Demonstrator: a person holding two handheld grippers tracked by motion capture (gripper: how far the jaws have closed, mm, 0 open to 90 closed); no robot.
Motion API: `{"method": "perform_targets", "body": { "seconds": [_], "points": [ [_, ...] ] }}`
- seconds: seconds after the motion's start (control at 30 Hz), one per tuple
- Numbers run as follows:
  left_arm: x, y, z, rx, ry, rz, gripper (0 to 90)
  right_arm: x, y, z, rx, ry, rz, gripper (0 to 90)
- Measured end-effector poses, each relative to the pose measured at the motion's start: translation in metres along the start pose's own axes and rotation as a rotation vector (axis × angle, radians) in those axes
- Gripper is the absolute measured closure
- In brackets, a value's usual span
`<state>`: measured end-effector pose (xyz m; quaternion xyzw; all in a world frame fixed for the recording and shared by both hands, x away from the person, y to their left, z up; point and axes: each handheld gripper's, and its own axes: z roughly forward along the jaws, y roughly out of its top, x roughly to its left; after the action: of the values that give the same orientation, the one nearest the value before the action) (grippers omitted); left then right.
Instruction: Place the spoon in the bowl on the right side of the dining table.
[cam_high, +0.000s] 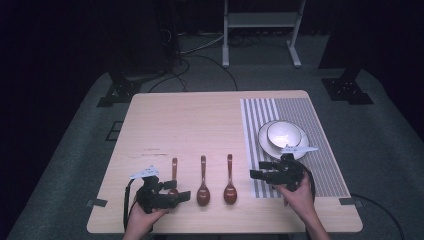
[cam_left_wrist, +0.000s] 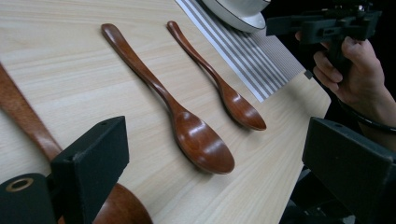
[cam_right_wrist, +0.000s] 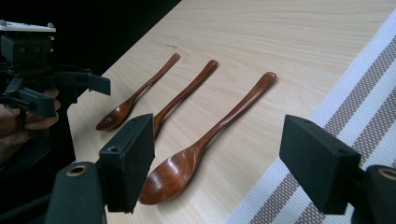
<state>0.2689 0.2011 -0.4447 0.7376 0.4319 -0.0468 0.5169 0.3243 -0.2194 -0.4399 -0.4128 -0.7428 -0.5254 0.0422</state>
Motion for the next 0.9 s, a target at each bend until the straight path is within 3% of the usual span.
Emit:
{"method": "perform_targets", "body": {
  "seconds": [0.9],
  "points": [
    [-0.021, 0.002, 0.035, 0.107, -0.096, 0.017, 6.2, 0.009, 0.015, 0.026, 0.042, 0.037, -0.019, 25.5]
  ]
}}
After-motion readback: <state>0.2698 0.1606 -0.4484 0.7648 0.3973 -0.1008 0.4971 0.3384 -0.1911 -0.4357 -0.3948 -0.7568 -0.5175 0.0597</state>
